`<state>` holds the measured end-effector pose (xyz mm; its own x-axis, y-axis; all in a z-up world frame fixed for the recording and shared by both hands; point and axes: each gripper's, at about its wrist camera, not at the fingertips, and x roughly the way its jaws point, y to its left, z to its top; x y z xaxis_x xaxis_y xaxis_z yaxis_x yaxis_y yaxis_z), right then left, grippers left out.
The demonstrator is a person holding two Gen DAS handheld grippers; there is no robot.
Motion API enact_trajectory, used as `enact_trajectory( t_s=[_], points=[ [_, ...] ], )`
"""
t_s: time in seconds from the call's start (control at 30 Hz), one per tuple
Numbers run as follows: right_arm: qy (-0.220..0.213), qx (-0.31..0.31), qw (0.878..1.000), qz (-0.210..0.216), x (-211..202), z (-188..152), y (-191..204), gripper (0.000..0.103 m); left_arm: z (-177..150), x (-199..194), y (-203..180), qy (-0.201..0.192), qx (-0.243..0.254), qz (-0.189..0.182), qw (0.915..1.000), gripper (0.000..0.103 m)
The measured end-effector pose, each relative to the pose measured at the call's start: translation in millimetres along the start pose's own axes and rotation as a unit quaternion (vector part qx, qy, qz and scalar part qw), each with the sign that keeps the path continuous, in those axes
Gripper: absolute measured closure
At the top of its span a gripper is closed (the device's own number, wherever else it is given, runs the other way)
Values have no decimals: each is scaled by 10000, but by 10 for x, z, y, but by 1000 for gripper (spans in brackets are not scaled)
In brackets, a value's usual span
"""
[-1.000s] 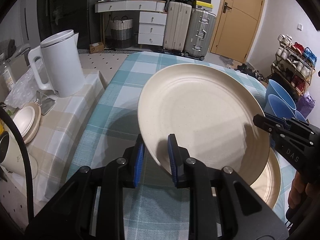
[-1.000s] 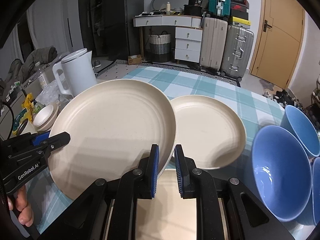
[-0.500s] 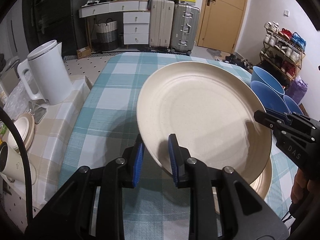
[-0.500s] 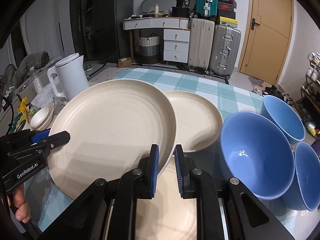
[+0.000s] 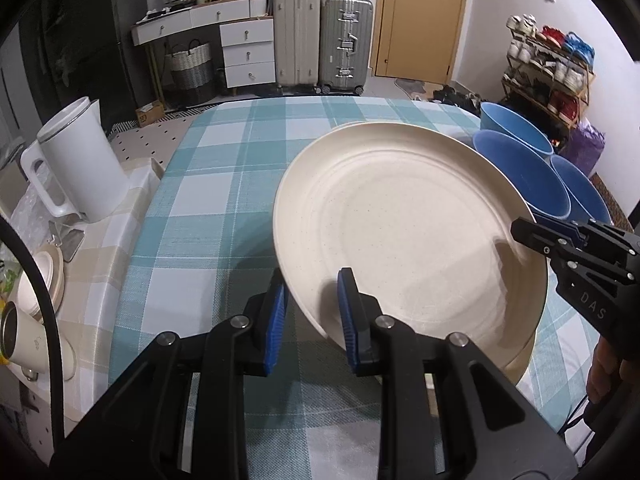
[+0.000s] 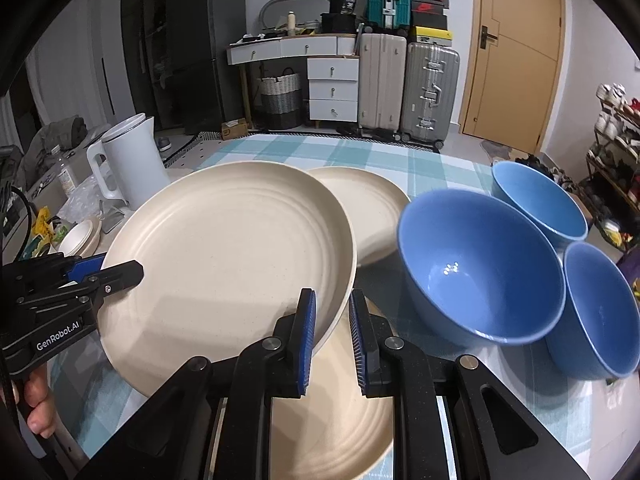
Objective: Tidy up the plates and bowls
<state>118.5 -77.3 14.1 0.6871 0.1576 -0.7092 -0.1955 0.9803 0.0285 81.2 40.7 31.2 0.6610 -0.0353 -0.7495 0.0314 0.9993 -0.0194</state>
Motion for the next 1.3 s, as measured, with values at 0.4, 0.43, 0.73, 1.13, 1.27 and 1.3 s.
enact_trajectory(
  t_s=[0.4, 0.43, 0.73, 1.13, 1.27, 1.3],
  points=[
    [65, 167, 9997, -139, -130, -177, -105, 85, -76, 42, -199, 121, 403, -114, 9990, 81],
    [83, 176, 9997, -153, -134, -199, -109, 85, -81, 51, -216, 145, 436, -128, 9989, 81],
    [142, 304, 9992, -231, -151, -358, -153, 85, -176, 160, -314, 307, 785, -195, 9962, 79],
    [265, 302, 9986, -339, -122, -526, -127, 83, -266, 266, -387, 486, 1078, -212, 9928, 78],
    [283, 327, 9984, -366, -137, -581, -123, 82, -299, 292, -431, 543, 1165, -192, 9915, 78],
    [285, 342, 9983, -370, -141, -595, -131, 82, -307, 296, -445, 546, 1191, -185, 9912, 77]
  ],
)
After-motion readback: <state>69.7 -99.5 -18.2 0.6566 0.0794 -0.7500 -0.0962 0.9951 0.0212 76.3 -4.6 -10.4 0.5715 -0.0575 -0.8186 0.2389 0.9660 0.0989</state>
